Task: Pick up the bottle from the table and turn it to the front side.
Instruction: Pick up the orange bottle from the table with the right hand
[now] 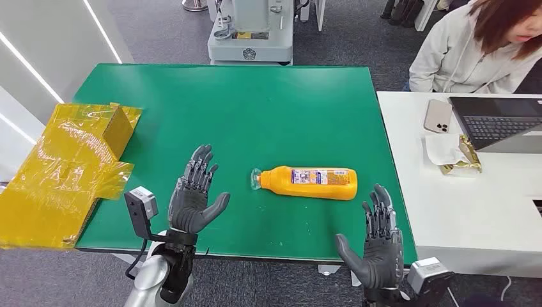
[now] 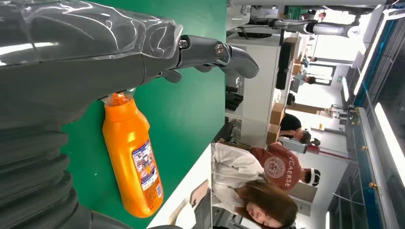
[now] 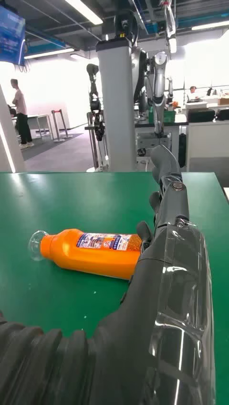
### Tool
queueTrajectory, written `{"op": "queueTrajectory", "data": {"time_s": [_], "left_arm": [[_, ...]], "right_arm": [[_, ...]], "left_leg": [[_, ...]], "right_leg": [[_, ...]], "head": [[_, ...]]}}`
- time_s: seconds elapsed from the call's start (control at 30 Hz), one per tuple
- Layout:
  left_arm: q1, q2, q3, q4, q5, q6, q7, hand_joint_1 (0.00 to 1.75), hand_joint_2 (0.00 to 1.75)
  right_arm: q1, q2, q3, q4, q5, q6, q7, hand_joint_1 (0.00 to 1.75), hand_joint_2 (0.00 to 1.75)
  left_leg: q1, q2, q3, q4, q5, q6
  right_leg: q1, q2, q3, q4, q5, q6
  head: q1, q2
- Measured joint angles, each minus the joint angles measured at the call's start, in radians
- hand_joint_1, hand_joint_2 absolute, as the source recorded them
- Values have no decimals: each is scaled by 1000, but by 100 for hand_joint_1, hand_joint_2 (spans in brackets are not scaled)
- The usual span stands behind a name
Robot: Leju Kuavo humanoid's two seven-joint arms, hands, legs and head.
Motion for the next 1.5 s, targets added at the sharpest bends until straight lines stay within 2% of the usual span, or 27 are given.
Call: {"op": "queueTrajectory", "data": {"time_s": [0.97,1.07,1.17,1.37,1.5], "left_arm": [[3,2,1,3,2,0,-15,0,175],[5,2,1,3,2,0,-15,0,175],[8,2,1,3,0,-2,-15,0,175],[-16,-22,0,43,-26,-38,-23,0,175],[-54,-38,-19,104,-29,-73,-39,0,175]], "right_arm": [[-9,-19,22,36,-3,0,-15,0,175],[-10,-21,25,36,24,-24,-15,0,175],[-25,-32,28,36,140,-91,-4,0,175],[-128,-51,17,43,569,-181,97,0,175],[-224,-118,14,113,750,-191,169,0,175]], "left_leg": [[0,0,0,0,0,0],[0,0,0,0,0,0],[0,0,0,0,0,0],[0,0,0,0,0,0],[0,0,1,1,1,1]], "right_leg": [[0,0,0,0,0,0],[0,0,0,0,0,0],[0,0,0,0,0,0],[0,0,0,0,1,0],[0,0,1,0,2,1]], "head": [[0,0],[0,0],[0,0],[0,0],[0,0]]}}
